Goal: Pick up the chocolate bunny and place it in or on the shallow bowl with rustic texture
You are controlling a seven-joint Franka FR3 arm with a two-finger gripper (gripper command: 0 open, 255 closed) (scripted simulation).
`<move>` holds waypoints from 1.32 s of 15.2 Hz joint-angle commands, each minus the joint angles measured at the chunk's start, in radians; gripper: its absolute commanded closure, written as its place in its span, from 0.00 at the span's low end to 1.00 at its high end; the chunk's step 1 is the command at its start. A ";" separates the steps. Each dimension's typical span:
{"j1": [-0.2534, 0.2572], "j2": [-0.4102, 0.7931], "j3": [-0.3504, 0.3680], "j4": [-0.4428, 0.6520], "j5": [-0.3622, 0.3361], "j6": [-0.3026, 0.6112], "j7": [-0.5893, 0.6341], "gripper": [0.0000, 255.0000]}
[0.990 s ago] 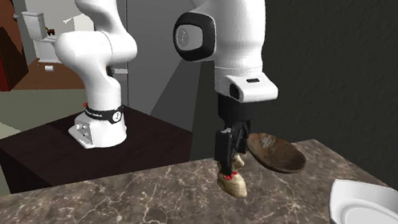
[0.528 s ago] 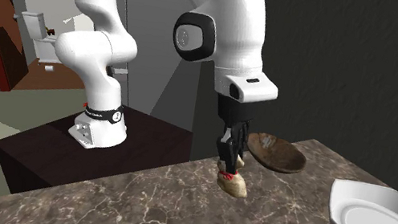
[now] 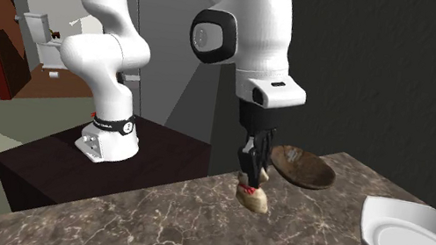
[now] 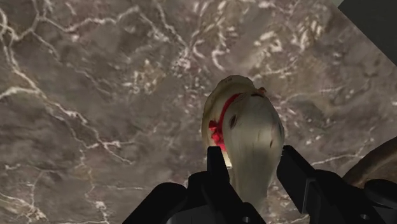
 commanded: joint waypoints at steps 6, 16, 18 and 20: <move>-0.002 -0.061 0.001 0.036 -0.013 -0.097 0.011 1.00; -0.004 -0.130 0.004 0.109 -0.024 -0.238 0.022 1.00; -0.005 -0.141 0.005 0.126 -0.025 -0.266 0.024 1.00; -0.005 -0.151 0.005 0.144 -0.027 -0.294 0.025 1.00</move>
